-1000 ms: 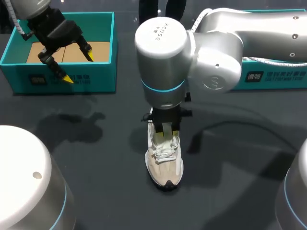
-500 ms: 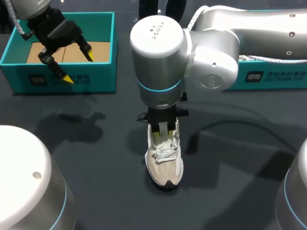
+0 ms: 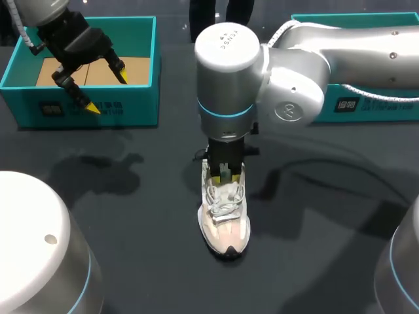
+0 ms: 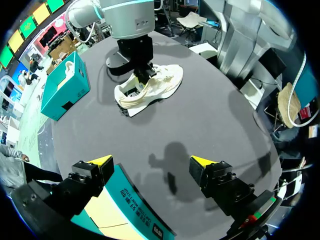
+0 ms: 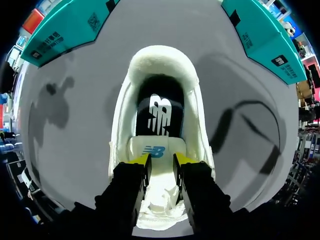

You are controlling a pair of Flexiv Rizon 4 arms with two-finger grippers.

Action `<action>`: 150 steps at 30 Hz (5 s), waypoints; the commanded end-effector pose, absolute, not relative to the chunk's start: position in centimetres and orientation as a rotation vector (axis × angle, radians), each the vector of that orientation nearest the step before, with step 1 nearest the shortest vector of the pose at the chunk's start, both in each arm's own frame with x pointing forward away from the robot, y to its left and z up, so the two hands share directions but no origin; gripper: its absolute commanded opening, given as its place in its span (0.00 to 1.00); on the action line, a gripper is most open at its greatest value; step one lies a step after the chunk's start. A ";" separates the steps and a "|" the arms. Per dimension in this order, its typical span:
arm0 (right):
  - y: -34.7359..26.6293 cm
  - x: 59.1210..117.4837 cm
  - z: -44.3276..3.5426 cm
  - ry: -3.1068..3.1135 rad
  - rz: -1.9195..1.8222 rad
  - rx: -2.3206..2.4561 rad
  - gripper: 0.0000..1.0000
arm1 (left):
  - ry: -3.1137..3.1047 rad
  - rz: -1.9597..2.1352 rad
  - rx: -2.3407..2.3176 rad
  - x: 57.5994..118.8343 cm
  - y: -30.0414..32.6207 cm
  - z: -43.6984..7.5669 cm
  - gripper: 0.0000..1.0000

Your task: Take the shoe out of the shoebox, open the shoe tongue, remove and reinsert the insole, then place the shoe into the shoebox

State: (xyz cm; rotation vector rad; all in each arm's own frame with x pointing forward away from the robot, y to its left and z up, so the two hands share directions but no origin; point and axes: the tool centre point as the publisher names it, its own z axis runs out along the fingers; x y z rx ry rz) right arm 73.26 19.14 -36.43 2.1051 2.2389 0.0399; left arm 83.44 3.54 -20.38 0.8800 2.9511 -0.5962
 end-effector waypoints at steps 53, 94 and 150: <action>17.9 74.5 -26.4 2.727 -0.131 0.616 1.00 | 2.952 -0.593 0.881 83.5 3.6 -20.4 1.00; 18.2 83.6 -32.4 2.888 -0.026 0.052 1.00 | 2.952 -0.593 0.881 83.5 3.6 -20.4 1.00; 17.8 84.4 -39.2 3.069 0.075 0.079 0.35 | 2.952 -0.593 0.881 83.5 3.6 -20.4 1.00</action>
